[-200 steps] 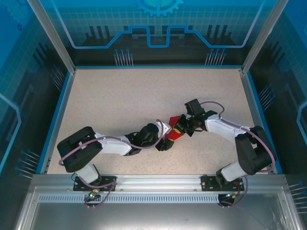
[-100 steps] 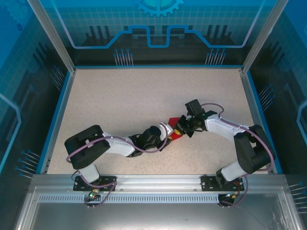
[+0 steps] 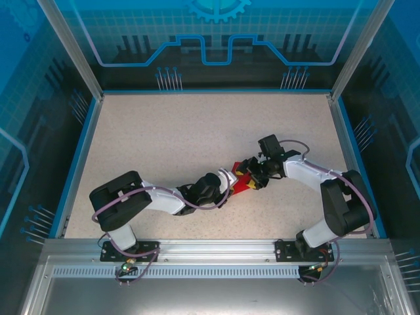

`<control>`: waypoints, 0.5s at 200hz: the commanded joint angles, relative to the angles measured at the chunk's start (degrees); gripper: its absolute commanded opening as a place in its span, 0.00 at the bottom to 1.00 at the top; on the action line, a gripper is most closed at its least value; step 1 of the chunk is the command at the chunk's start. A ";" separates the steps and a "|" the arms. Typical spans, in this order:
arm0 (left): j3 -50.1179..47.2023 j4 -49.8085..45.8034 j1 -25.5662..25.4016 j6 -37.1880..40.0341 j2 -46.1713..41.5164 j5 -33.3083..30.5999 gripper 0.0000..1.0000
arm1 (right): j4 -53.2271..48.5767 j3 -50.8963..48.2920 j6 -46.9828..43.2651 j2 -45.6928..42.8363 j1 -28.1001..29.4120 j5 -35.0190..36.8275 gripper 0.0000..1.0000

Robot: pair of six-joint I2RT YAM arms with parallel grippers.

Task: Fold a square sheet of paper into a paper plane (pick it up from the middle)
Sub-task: Fourth fold the wing at the center of the table.

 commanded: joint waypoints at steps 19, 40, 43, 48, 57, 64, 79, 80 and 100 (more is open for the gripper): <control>0.64 0.31 -0.52 -2.53 0.92 3.49 0.14 | -2.37 0.60 -12.51 -4.77 -1.81 -2.21 0.63; 0.29 0.40 -0.52 -2.52 0.75 2.47 0.14 | -6.98 1.24 -13.46 -4.71 -2.53 -1.92 0.60; 0.30 0.38 -0.52 -2.50 0.74 2.53 0.14 | -7.87 1.53 -13.28 -4.41 -2.64 -1.79 0.59; 0.25 0.37 -0.52 -2.49 0.67 2.59 0.14 | -9.09 1.87 -12.85 -3.85 -2.73 -1.80 0.57; 0.22 0.35 -0.52 -2.36 0.49 2.70 0.14 | -9.68 2.23 -12.15 -2.68 -2.79 -2.71 0.53; 0.27 0.21 -0.52 -2.27 0.49 2.64 0.14 | -9.51 2.28 -11.39 -1.69 -2.73 -3.62 0.51; 0.49 -0.19 -0.52 -1.97 0.49 2.62 0.14 | -8.66 2.50 -9.49 0.14 -2.58 -4.50 0.47; 0.49 -0.21 -0.56 -1.97 0.49 2.67 0.14 | -8.62 2.54 -9.45 0.26 -2.57 -4.53 0.47; 0.67 -0.48 -0.51 -1.72 0.40 2.77 0.14 | -7.30 2.75 -8.41 2.58 -1.88 -6.19 0.45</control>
